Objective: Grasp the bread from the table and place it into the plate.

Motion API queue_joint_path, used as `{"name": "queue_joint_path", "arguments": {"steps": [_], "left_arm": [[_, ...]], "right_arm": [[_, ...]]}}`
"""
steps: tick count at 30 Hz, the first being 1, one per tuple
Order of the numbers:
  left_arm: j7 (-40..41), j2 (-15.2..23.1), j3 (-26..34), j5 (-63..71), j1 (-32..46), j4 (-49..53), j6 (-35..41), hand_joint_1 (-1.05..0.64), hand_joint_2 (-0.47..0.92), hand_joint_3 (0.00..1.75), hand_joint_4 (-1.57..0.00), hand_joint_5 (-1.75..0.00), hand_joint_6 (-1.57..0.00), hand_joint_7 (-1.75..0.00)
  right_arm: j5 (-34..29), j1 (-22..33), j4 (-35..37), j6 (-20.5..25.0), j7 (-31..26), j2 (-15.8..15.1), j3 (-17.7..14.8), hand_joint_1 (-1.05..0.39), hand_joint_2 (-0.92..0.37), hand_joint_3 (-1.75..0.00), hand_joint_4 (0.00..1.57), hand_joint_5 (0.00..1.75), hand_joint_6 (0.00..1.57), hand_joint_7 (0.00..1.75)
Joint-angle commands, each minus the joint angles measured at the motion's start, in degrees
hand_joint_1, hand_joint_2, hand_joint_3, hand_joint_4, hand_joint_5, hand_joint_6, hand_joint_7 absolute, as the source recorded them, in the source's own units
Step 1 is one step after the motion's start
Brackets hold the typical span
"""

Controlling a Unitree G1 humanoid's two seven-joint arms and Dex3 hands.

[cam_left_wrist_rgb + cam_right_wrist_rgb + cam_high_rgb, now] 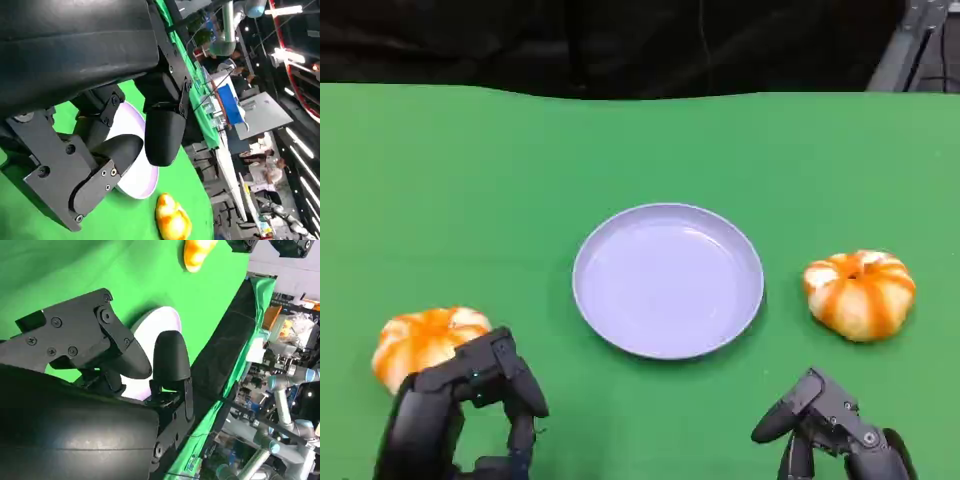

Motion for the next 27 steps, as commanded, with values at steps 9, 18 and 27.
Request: {"name": "queue_joint_path", "arguments": {"steps": [9, 18, 27], "left_arm": [[-0.37, 0.66, 0.56, -0.42, -0.17, -0.20, 0.34, -0.16, 0.20, 1.69, -0.89, -1.75, -0.82, -1.62], [3.60, 0.40, 2.47, 5.23, -0.69, 0.63, -0.05, -0.11, 0.40, 1.26, -0.71, -1.40, -0.77, -1.17], [11.10, 4.92, 4.54, 30.88, -0.60, -7.86, 13.95, -0.43, 0.85, 0.07, -0.28, -1.09, -0.47, -0.44]], "right_arm": [[0.19, -0.35, 0.24, -0.25, -0.78, -0.26, -0.54, -0.14, -0.72, -1.38, 0.77, 1.75, 0.43, 1.75], [-0.04, -0.46, 0.84, -0.65, -1.15, -0.09, -0.40, -0.14, -0.71, -1.39, 0.78, 1.75, 0.43, 1.75], [-0.69, -0.61, 0.23, 0.32, -1.37, 0.24, -0.06, -0.15, -0.71, -1.39, 0.79, 1.75, 0.43, 1.75]]}}
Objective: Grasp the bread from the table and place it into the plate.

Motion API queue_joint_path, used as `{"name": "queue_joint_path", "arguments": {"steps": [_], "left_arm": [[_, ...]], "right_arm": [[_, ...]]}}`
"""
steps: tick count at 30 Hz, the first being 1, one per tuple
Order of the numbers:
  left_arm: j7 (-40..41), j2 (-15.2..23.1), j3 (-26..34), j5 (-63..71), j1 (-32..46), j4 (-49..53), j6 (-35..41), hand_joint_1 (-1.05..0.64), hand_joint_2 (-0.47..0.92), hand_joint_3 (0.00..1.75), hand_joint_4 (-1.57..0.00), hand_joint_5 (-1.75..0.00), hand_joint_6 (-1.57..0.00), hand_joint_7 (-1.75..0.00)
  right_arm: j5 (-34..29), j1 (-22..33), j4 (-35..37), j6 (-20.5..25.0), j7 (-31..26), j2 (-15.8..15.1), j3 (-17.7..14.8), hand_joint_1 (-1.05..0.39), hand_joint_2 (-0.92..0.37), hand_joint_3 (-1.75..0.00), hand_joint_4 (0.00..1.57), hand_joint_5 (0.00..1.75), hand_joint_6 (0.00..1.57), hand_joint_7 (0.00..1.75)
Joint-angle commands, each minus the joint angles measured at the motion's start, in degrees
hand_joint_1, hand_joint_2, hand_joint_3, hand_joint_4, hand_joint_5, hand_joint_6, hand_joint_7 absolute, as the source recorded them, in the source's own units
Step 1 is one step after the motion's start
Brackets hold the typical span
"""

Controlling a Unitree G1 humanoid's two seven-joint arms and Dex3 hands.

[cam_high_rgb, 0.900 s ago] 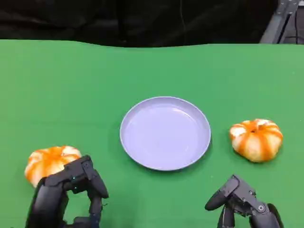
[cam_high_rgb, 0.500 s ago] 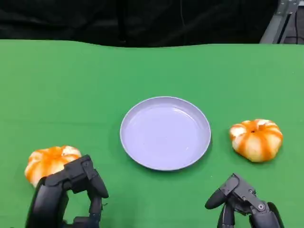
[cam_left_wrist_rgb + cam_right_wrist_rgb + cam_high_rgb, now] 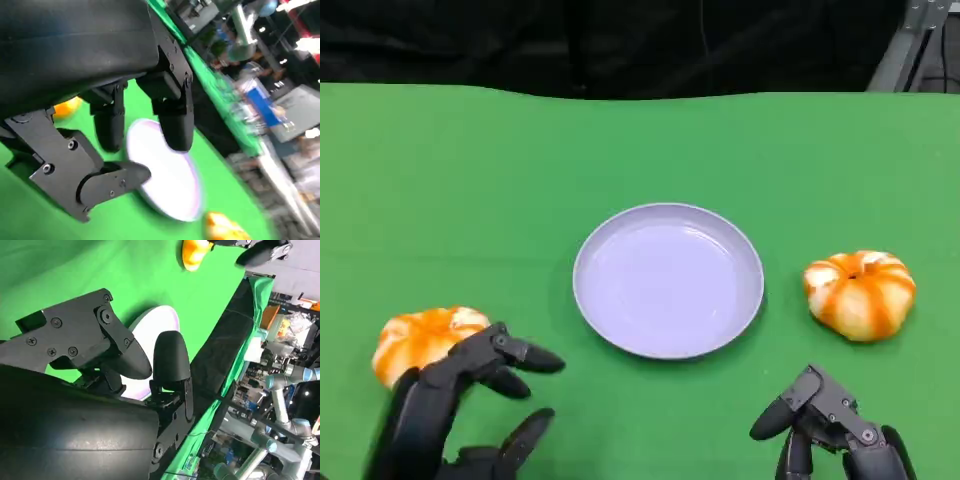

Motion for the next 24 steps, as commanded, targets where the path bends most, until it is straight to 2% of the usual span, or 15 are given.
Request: {"name": "queue_joint_path", "arguments": {"steps": [1, 5, 7, 8, 11, 21, 24], "left_arm": [[2.34, 3.54, 0.84, 10.02, -0.15, -5.15, 7.13, -0.47, 0.87, 0.05, -0.25, -1.04, -0.45, -0.39], [2.17, 7.75, 0.52, 22.01, -0.97, -9.45, 14.38, -0.54, 0.88, 0.00, -0.18, -0.77, -0.44, -0.13], [0.32, 9.15, -0.25, 26.50, -1.67, -10.85, 18.54, -0.57, 0.88, 0.00, -0.13, -0.73, -0.42, -0.09], [-0.34, 9.62, -0.72, 27.86, -1.92, -11.26, 20.11, -0.59, 0.89, 0.00, -0.06, -0.76, -0.40, -0.06], [-2.37, 10.84, -2.77, 31.57, -4.45, -10.14, 24.74, -0.58, 0.86, 0.00, -0.01, -0.77, -0.40, -0.04], [-6.09, 11.94, -10.66, 36.58, -16.79, 4.28, 36.97, -0.51, 0.81, 0.00, 0.00, -0.67, -0.36, -0.01], [-6.40, 12.39, -13.20, 36.05, -21.78, 13.11, 38.93, -0.49, 0.82, 0.01, 0.00, -0.65, -0.36, -0.01]], "right_arm": [[-0.10, 0.05, -0.40, 0.49, -0.43, -0.05, -0.27, -0.15, -0.71, -1.39, 0.79, 1.75, 0.43, 1.75], [0.98, 0.07, -0.35, 0.44, -0.12, 0.27, 0.13, -0.14, -0.72, -1.38, 0.77, 1.75, 0.42, 1.75], [1.12, 0.02, -0.25, 0.29, -0.21, 0.37, 0.26, -0.14, -0.72, -1.39, 0.77, 1.75, 0.42, 1.75], [1.07, 0.00, -0.20, 0.21, -0.28, 0.38, 0.29, -0.13, -0.72, -1.39, 0.76, 1.75, 0.42, 1.75], [1.42, 0.01, -0.42, 0.49, -0.03, 0.64, 0.62, -0.14, -0.72, -1.40, 0.77, 1.75, 0.42, 1.75], [1.88, 0.24, -0.84, 1.15, 0.79, 0.98, 1.05, -0.14, -0.73, -1.41, 0.80, 1.75, 0.42, 1.75], [2.77, 0.39, -0.98, 1.13, 1.26, 1.09, 1.20, -0.14, -0.73, -1.40, 0.80, 1.75, 0.41, 1.75]]}}
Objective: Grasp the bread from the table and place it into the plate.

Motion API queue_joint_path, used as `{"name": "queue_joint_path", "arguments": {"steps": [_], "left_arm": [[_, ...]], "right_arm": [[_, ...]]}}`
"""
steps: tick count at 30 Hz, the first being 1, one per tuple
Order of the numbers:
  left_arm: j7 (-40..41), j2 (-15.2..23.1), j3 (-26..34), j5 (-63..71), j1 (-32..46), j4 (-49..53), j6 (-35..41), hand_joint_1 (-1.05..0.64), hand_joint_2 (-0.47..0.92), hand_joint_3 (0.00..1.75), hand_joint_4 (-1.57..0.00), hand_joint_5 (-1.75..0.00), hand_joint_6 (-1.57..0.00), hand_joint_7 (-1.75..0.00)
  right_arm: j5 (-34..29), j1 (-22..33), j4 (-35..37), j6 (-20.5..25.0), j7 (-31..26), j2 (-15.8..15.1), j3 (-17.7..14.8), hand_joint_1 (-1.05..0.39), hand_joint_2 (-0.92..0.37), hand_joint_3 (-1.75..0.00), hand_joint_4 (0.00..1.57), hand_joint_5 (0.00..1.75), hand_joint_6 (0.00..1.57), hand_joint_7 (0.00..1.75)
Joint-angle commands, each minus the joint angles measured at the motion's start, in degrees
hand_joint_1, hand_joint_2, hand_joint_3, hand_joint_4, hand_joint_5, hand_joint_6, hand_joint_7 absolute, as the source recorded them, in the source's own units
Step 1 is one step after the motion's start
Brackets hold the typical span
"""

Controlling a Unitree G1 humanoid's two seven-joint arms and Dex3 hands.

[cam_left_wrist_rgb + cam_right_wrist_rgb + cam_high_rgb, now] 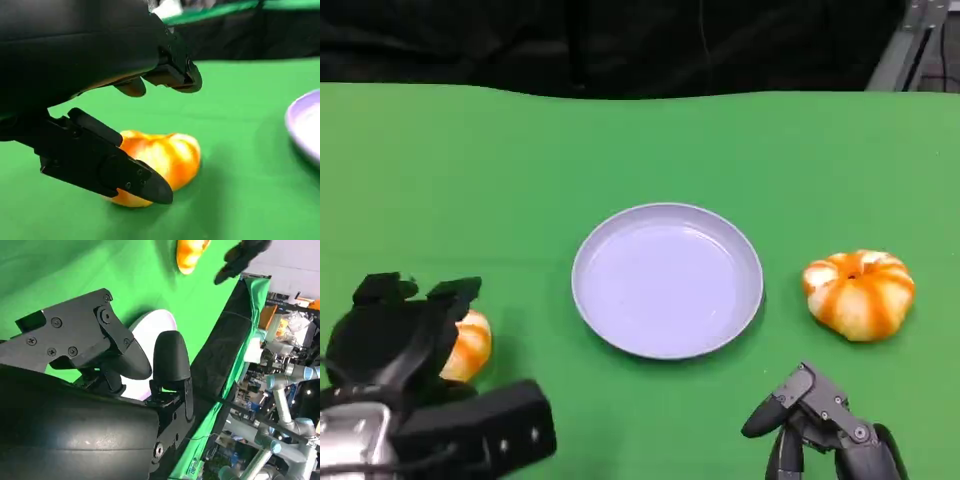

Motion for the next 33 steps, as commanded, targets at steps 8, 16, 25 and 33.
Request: {"name": "queue_joint_path", "arguments": {"steps": [8, 16, 25, 33], "left_arm": [[-1.48, 1.70, -7.60, -3.11, -12.40, 23.61, 5.92, -0.49, 0.86, 0.01, -0.01, -0.62, -0.34, -0.01], [9.08, 1.94, -7.80, -9.67, -11.61, 28.70, -0.07, -0.29, 0.85, 0.04, -0.69, -0.70, -0.90, -0.13], [39.08, 4.20, -9.54, -10.19, -11.38, 34.76, -16.87, -0.10, 0.33, 1.08, -0.96, -1.74, -0.79, -1.72], [52.93, 5.16, -11.29, -8.48, -12.47, 35.01, -23.20, -0.06, 0.19, 1.26, -1.04, -1.75, -0.87, -1.75]], "right_arm": [[1.42, 0.54, -1.13, 0.15, 0.56, 0.06, 0.07, -0.15, -0.74, -1.41, 0.81, 1.75, 0.40, 1.75], [0.37, 0.60, -1.21, -0.24, -0.09, -0.02, -0.17, -0.13, -0.74, -1.41, 0.79, 1.75, 0.40, 1.75], [0.81, 0.47, -0.68, -0.80, 0.19, -0.39, -0.34, -0.13, -0.74, -1.41, 0.76, 1.75, 0.40, 1.75], [0.75, 0.29, -0.67, -0.61, 0.18, -0.38, -0.55, -0.13, -0.72, -1.40, 0.77, 1.75, 0.41, 1.75]]}}
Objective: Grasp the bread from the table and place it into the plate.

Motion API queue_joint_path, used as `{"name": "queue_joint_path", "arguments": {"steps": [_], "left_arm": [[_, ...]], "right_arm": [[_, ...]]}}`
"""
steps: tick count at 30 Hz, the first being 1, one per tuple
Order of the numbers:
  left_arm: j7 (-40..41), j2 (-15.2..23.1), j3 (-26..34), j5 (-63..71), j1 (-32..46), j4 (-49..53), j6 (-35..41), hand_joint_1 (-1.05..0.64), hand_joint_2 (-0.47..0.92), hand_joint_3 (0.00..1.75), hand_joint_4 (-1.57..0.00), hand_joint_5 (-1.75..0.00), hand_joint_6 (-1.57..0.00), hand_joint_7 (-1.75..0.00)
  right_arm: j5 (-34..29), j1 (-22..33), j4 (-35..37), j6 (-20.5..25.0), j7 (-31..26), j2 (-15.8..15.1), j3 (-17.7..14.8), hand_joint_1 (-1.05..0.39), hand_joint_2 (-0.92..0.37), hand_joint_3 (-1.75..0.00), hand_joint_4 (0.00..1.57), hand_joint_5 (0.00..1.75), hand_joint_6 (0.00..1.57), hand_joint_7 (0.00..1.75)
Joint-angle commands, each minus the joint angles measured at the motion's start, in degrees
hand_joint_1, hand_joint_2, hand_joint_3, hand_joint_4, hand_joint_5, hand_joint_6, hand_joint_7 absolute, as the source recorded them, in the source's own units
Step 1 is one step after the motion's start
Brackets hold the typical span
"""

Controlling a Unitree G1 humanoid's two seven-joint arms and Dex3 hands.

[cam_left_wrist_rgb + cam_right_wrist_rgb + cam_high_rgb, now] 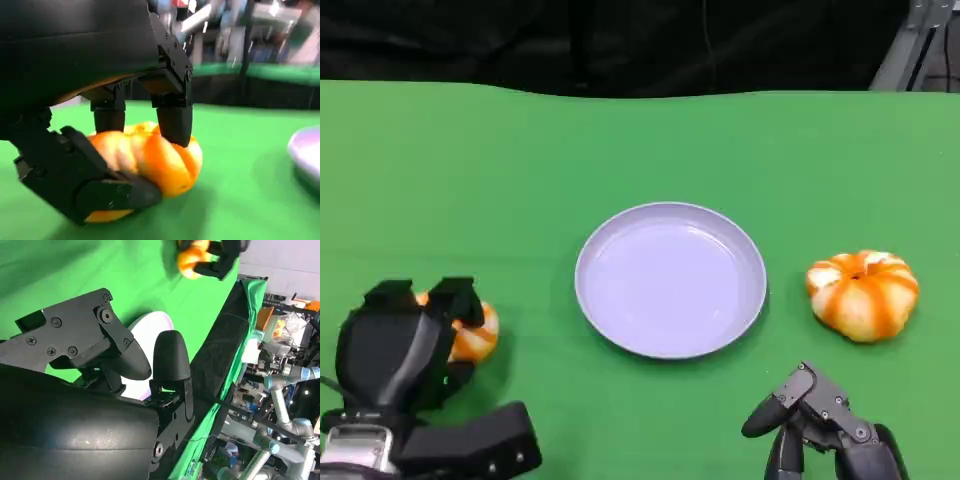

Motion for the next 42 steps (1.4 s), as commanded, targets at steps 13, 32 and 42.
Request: {"name": "queue_joint_path", "arguments": {"steps": [13, 32, 42], "left_arm": [[6.97, -1.37, -6.56, 3.66, -9.31, -4.52, -10.57, -0.09, 0.02, 1.65, -1.08, -1.75, -0.92, -1.74], [-8.04, -16.52, -9.00, -4.41, -25.64, 12.76, -10.50, -0.08, 0.23, 1.28, -1.01, -1.75, -0.82, -1.72], [-39.53, -16.70, -10.86, -7.88, -27.52, 3.48, 3.11, -0.46, 0.91, 0.13, -0.11, -0.73, -0.34, -0.16]], "right_arm": [[0.57, 0.49, -0.22, -0.60, 0.08, -0.53, -0.16, -0.13, -0.72, -1.41, 0.78, 1.75, 0.41, 1.75], [0.78, 1.14, -0.55, -1.17, -0.20, -0.05, 0.96, -0.13, -0.73, -1.44, 0.77, 1.75, 0.40, 1.75], [0.46, 2.11, -1.94, 0.12, -0.05, 0.19, 1.32, -0.13, -0.73, -1.43, 0.78, 1.75, 0.39, 1.75]]}}
